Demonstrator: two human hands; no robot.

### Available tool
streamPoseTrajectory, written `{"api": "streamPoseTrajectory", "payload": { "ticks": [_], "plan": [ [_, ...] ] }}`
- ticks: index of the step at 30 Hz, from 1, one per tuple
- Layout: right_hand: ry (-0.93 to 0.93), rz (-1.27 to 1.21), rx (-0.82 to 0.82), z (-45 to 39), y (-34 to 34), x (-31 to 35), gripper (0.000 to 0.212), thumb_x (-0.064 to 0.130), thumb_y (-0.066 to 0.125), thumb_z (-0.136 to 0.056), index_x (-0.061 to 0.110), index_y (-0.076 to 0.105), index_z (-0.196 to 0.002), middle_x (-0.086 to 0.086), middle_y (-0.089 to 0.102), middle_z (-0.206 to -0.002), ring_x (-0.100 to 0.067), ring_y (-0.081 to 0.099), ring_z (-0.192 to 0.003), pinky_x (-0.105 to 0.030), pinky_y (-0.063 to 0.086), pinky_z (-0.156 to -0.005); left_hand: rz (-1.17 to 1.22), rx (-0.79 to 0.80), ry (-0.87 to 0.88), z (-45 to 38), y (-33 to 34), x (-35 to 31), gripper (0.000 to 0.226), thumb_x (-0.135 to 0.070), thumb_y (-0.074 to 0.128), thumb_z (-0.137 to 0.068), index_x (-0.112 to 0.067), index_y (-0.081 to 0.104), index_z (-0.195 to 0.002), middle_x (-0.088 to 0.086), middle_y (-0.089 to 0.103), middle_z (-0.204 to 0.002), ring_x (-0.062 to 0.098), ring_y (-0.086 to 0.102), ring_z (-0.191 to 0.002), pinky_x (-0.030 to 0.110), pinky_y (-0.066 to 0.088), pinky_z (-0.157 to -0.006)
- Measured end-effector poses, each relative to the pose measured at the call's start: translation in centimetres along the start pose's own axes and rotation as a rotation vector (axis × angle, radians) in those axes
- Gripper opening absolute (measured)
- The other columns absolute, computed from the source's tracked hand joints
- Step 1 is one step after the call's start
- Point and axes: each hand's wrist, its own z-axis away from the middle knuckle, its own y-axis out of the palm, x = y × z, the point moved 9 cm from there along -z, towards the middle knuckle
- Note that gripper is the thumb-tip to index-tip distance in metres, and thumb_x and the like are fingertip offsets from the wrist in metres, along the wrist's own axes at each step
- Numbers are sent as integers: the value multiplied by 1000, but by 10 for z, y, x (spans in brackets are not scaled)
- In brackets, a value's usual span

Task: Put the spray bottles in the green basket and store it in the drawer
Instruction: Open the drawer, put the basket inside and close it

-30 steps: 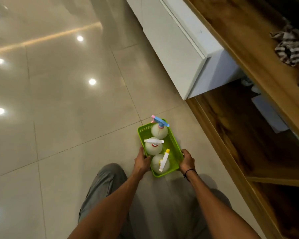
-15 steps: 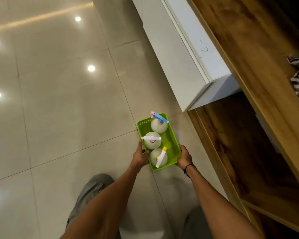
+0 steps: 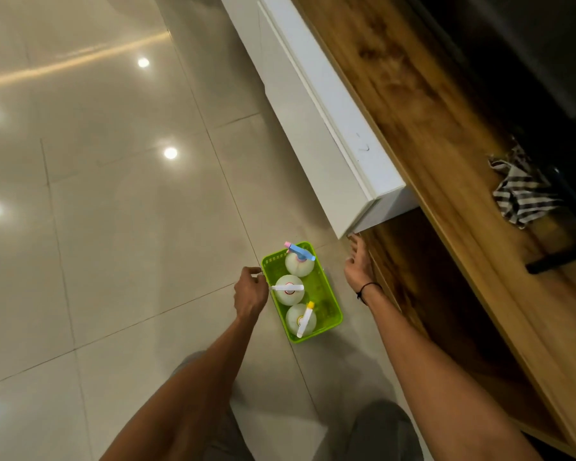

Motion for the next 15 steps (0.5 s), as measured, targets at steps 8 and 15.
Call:
{"api": "streamPoseTrajectory", "payload": {
  "ticks": [8, 15],
  "plan": [
    [-89, -71, -150, -7, -28, 58, 57, -18, 38, -92, -8, 43, -148, -26, 52, -148, -39, 53, -138, -49, 42, -116, 143, 76, 163, 4, 1, -89, 30, -22, 53, -105, -8, 65, -129, 18, 74, -117, 40, 75, -105, 54, 57, -101],
    [-95, -28, -86, -2, -15, 60, 55, -20, 43, -89, -7, 51, -142, -26, 60, -139, -39, 58, -133, -51, 45, -113, 289, 230, 271, 6, 13, -143, 41, -39, 47, -112, -9, 61, -135, 19, 69, -125, 36, 74, -108, 54, 65, -89]
  ]
}}
